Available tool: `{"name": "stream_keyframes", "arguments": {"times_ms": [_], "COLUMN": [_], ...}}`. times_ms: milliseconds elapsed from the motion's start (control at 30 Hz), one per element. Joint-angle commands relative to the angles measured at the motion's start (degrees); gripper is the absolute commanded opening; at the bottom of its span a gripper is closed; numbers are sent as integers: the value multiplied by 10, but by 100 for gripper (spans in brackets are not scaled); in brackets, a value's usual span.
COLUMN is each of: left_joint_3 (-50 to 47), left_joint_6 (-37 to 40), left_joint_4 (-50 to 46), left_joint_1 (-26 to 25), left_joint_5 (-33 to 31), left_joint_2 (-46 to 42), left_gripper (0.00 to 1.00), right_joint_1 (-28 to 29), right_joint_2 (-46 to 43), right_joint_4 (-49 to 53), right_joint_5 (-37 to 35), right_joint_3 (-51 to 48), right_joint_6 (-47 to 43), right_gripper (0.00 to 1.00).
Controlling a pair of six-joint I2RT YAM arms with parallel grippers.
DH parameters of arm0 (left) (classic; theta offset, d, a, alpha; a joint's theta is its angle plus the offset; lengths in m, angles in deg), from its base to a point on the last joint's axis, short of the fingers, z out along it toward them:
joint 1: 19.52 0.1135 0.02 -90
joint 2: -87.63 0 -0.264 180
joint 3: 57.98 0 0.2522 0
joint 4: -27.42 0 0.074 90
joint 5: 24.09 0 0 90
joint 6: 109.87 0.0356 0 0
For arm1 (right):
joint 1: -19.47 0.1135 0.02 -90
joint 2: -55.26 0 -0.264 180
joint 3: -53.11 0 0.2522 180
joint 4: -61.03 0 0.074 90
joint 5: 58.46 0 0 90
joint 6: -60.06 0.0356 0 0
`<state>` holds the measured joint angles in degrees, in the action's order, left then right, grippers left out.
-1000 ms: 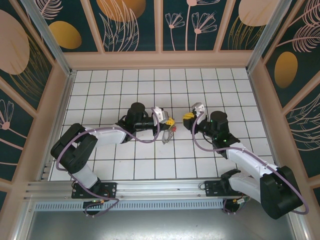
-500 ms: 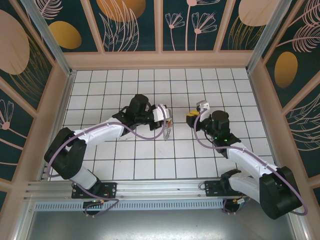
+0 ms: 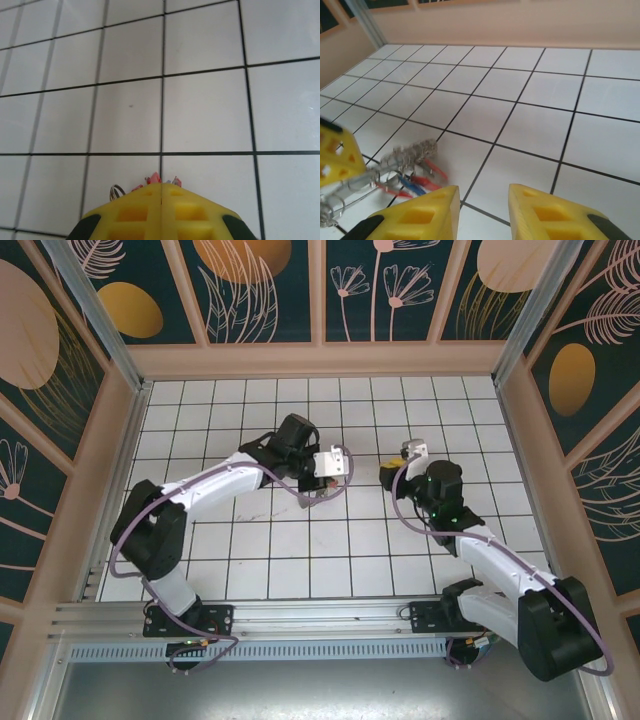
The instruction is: Put the keys on the keyring
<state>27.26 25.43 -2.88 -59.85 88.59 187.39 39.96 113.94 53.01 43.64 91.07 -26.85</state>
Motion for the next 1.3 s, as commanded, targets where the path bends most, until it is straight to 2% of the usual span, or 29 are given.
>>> {"name": "stream_keyframes", "arguments": {"times_ms": [0,200,433,667,733,833,967,1000,1100,1267], "left_joint_3": [18,-1,-38,-65,-76,-114,-168,-175,-203,-289], "left_joint_6": [3,-38,-75,-107,-117,-158,-210,-217,-243,-329], "left_joint_4": [-2,78,122,145,154,218,328,340,385,517], "left_joint_1": [-21,-44,-44,-44,-45,-45,-43,-43,-41,-17], "left_joint_5": [55,113,127,145,132,110,122,123,80,-32], "left_joint_2": [33,56,53,64,57,17,-58,-67,-98,-153], "left_gripper": [0,0,0,3,10,21,41,41,42,43], "right_joint_1": [-14,-35,-50,-54,-54,-55,-57,-57,-58,-63], "right_joint_2": [-23,-42,-36,-12,-5,1,1,-2,-14,-52], "right_joint_4": [11,12,14,27,37,52,63,64,67,79], "right_joint_5": [-30,-50,-63,-27,-27,-32,-37,-42,-85,-185], "right_joint_3": [-4,-16,-14,3,10,18,28,29,31,31], "right_joint_6": [30,68,95,98,102,107,111,111,111,100], "right_gripper": [33,35,36,33,33,35,38,39,40,45]}}
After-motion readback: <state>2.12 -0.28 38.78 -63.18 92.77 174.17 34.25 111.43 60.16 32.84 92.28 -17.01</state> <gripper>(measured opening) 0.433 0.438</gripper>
